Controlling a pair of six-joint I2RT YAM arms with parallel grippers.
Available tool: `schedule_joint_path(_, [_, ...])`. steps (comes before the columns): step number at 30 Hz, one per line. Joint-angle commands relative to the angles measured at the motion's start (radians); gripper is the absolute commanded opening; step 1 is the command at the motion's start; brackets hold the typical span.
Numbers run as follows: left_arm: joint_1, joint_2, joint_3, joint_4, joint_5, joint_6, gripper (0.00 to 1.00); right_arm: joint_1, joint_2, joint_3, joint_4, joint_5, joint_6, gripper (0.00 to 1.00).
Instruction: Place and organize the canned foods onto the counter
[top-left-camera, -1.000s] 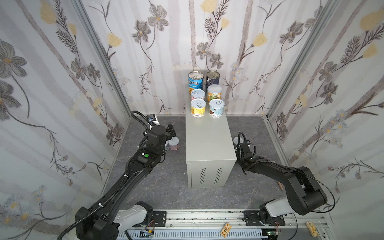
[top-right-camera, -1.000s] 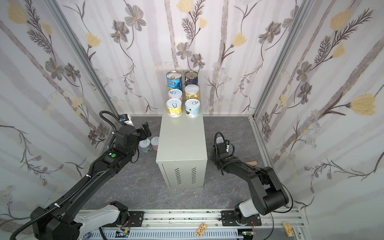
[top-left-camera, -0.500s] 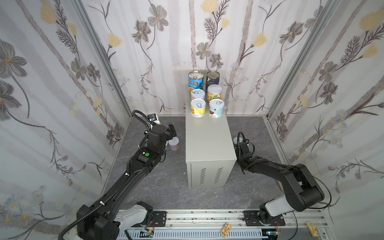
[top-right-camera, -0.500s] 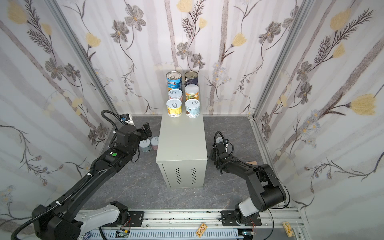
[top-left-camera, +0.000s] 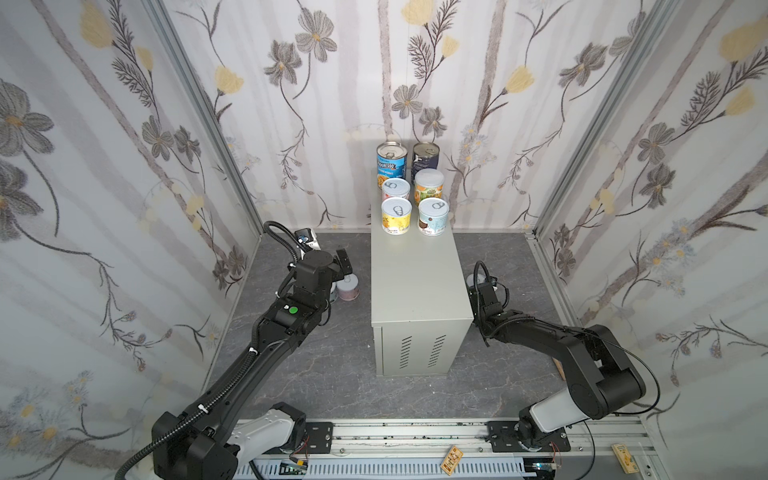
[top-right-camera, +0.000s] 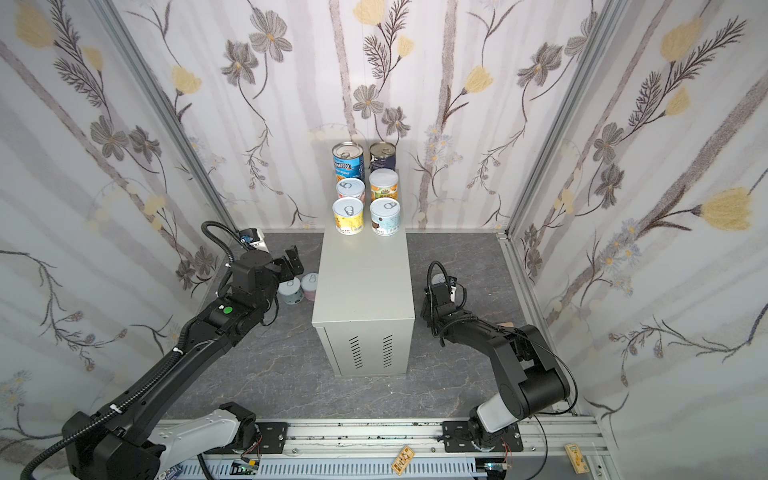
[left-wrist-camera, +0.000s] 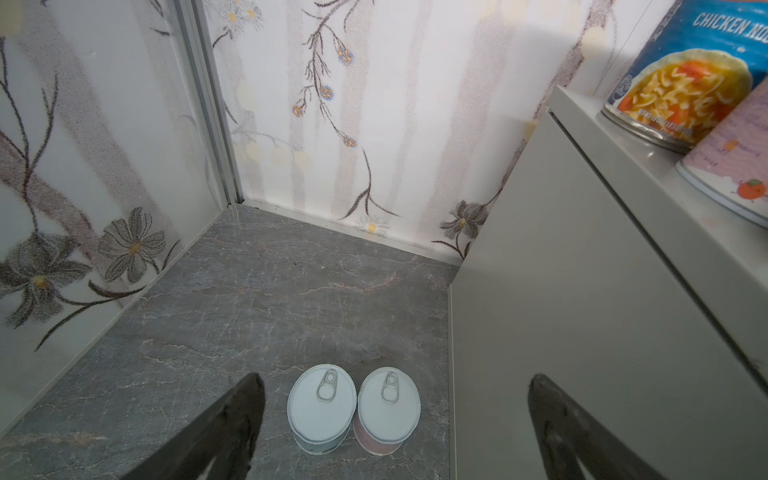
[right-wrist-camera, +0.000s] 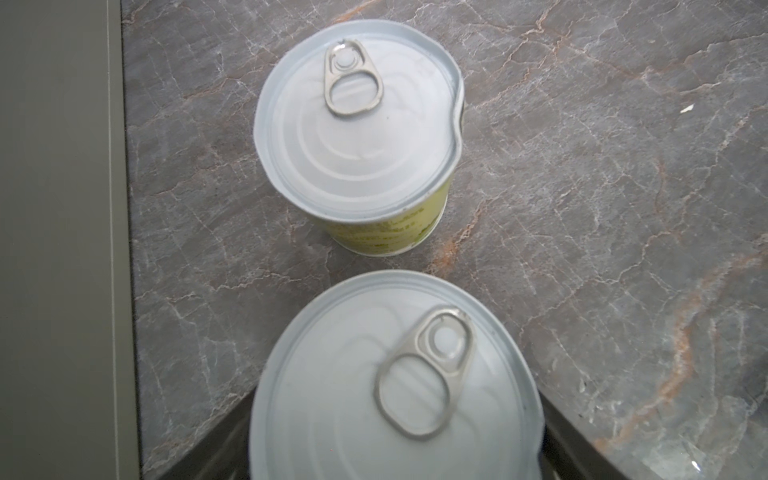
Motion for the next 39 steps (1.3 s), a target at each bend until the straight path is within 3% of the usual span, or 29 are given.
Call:
schedule_joint_path(1, [0.001,-0.007,-0.004,0.006,-0.008,0.000,1.00,-0.001,0.003,0.011,0.005,0.013,0.000,0.78])
schedule_joint_path(12, [0.001,-0.010,0.002,0.005,0.031,0.009,1.00,0.000,-0.047,-0.046,0.071,-0.017,-0.008,0.64])
schedule_joint_path(25, [0.001,-0.006,0.105,-0.038,0.417,0.027,1.00,-0.001,-0.371,-0.157,0.203,-0.045,-0.060,0.55])
schedule_joint_path(34, [0.001,-0.035,0.106,0.000,0.588,0.059,1.00,0.000,-0.606,-0.205,0.240,-0.046,-0.101,0.53])
schedule_joint_path(39, [0.000,-0.049,0.097,0.010,0.590,0.059,1.00,-0.005,-0.699,-0.180,0.209,-0.052,-0.113,0.53])
